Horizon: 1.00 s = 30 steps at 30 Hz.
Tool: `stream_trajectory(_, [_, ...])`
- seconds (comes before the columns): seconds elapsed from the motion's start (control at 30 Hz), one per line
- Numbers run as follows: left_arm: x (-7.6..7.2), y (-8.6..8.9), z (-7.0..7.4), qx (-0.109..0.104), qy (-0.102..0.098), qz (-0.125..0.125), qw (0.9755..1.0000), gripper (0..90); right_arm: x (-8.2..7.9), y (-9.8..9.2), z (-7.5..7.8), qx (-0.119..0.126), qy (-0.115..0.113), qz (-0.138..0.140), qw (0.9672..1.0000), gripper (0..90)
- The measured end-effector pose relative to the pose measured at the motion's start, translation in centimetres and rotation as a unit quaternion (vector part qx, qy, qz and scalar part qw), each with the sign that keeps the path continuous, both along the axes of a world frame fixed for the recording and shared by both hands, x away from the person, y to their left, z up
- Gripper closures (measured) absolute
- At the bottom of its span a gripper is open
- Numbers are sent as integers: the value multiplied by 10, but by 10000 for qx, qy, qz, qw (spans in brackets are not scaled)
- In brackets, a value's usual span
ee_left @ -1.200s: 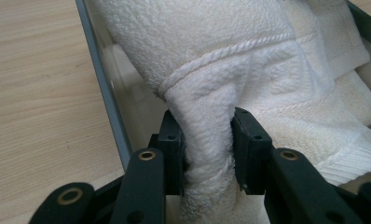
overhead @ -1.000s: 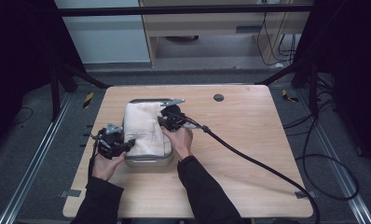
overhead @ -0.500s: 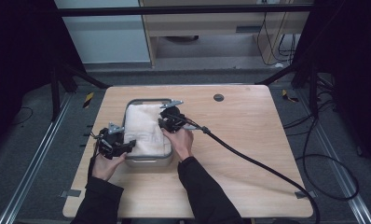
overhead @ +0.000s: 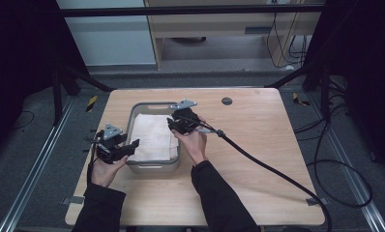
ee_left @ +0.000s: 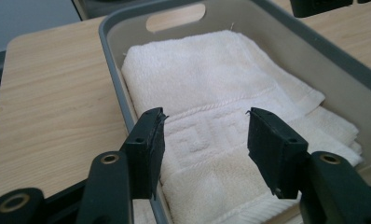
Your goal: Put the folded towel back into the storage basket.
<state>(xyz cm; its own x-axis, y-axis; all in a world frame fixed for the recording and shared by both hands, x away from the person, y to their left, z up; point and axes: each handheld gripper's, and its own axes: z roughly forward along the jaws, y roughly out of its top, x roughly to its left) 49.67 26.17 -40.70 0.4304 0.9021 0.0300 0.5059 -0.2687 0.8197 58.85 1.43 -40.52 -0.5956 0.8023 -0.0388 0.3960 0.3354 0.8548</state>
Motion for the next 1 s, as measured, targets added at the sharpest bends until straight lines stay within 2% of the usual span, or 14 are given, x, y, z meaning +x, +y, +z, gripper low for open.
stream_trajectory(0.07, [-1,1,2,-76,-64,-19,9999,430,-1,-4,3,25,-43,-2,10000,502])
stream_trajectory(0.1, [-3,2,5,-150,-138,-68,9998,422,-5,-14,10,84,-144,48,9999,468])
stream_trajectory(0.33, [-10,2,11,-316,-384,-248,9985,360,-16,-43,22,331,-158,175,9992,337])
stream_trajectory(0.4, [-12,3,11,-336,-430,-288,9981,334,-22,-61,28,428,-115,229,9988,262])
stream_trajectory(0.47, [-14,4,12,-326,-463,-296,9980,317,-24,-66,29,454,-75,258,9986,235])
stream_trajectory(0.5, [-15,7,11,-331,-524,-314,9976,305,-30,-81,31,517,26,282,9983,198])
stream_trajectory(0.53, [-15,7,11,-331,-524,-314,9976,294,-30,-81,31,517,26,282,9983,198])
stream_trajectory(0.63, [-17,12,10,-358,-578,-333,9971,286,-39,-99,33,475,-46,257,9985,181])
stream_trajectory(0.67, [-18,13,9,-365,-594,-340,9970,275,-47,-114,33,574,-59,239,9980,168])
stream_trajectory(0.73, [-20,16,8,-342,-603,-355,9970,271,-50,-120,33,610,-52,232,9979,161])
stream_trajectory(0.8, [-23,19,6,-305,-648,-346,9968,247,-62,-144,29,752,-61,155,9970,156])
stream_trajectory(0.93, [-27,25,4,-315,-689,-280,9967,223,-72,-165,25,809,-67,38,9967,147])
stream_trajectory(0.97, [-28,27,4,-358,-698,-263,9966,212,-79,-182,21,829,-82,-61,9965,142])
stream_trajectory(1.0, [-29,27,4,-377,-719,-251,9964,212,-79,-182,21,829,-82,-61,9965,142])
